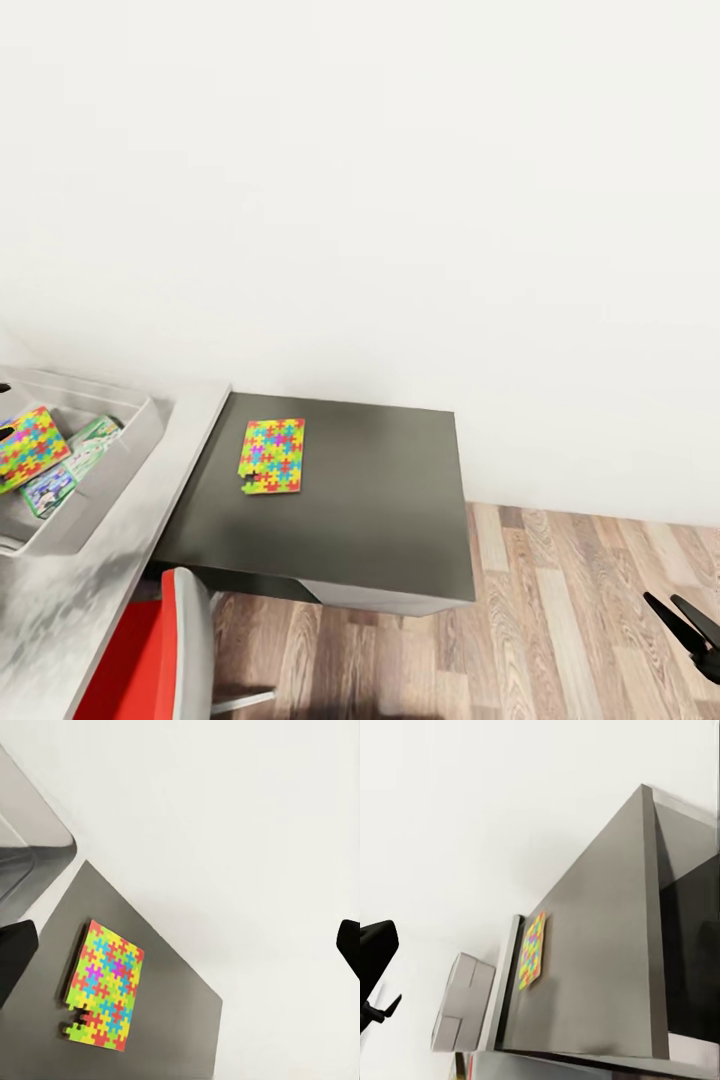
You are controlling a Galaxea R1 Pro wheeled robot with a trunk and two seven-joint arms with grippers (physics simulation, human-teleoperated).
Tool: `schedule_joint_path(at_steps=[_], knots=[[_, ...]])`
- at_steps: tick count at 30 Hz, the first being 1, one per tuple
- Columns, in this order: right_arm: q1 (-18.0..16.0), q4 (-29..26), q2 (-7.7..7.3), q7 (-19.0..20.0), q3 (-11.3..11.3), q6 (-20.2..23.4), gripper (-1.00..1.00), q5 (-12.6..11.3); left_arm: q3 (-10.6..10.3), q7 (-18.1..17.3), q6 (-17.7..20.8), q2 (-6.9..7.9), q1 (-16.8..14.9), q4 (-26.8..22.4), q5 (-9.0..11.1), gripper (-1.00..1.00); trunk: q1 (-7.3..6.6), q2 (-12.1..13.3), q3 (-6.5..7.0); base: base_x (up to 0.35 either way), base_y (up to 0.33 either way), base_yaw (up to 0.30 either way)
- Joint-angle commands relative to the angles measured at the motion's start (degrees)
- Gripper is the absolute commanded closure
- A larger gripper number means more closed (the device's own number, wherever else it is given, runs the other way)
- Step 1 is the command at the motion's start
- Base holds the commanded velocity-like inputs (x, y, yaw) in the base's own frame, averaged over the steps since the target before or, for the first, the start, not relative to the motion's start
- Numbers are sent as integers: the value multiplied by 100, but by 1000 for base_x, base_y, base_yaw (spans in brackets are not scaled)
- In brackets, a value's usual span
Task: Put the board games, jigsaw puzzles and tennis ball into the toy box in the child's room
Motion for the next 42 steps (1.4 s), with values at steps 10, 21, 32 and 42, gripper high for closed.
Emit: schedule_joint_path(at_steps=[10, 21, 32, 42], knots=[[-4, 0, 7, 17, -2, -42, -100, -4, -392, -310, 23, 382, 146, -8, 60, -100, 3, -9, 62, -2, 0, -124], [-7, 0, 5, 8, -2, -54, -100, -4, -585, -785, 23, 485, 154, -8, 53, -100, 3, -9, 69, -158, 0, -7], [-7, -2, 5, 13, -2, -54, -100, -4, -600, -803, 23, 540, 154, -8, 53, -100, 3, -9, 125, -11, 0, -79], [-4, 9, -16, 16, -10, -54, -100, -12, -1025, -814, 23, 931, 81, -32, 53, -100, 3, -9, 207, 0, 0, -146]])
